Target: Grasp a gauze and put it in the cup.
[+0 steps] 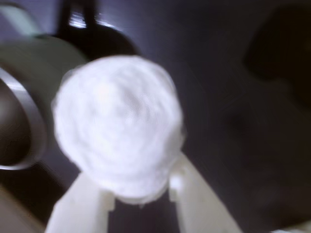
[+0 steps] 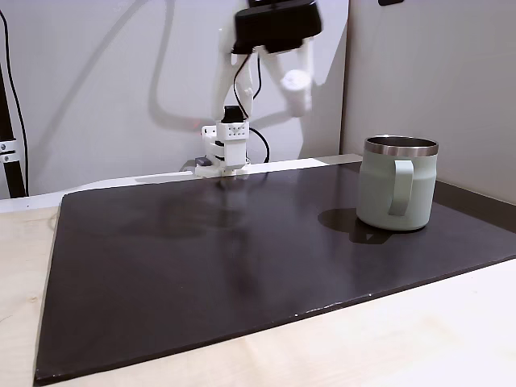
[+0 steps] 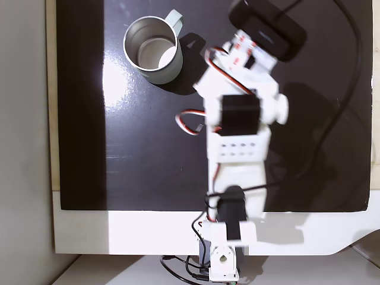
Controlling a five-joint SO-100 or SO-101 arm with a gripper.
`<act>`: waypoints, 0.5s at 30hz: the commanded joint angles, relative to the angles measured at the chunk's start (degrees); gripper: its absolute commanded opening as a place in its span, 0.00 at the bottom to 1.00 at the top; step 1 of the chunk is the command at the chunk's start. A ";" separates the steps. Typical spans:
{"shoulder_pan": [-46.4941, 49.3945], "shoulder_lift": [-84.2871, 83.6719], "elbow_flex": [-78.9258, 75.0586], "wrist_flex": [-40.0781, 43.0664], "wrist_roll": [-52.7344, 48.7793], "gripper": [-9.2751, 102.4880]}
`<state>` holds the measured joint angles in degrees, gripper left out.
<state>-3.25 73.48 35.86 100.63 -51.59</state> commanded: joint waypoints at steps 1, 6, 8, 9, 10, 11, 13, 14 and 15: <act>-3.96 -5.36 -14.15 -0.26 8.88 0.08; -10.02 -12.92 -24.08 -0.26 17.67 0.08; -12.48 -14.33 -25.49 -0.35 19.78 0.08; -13.54 -15.03 -26.10 -0.35 20.57 0.08; -14.59 -15.91 -26.72 -0.35 21.36 0.08; -15.47 -16.96 -27.60 -0.35 22.06 0.08; -17.05 -19.16 -29.53 -0.44 23.20 0.08; -17.84 -20.30 -30.41 -0.44 23.73 0.08; -18.46 -21.18 -30.94 -0.44 23.91 0.08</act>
<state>-20.13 52.65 9.23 100.63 -28.74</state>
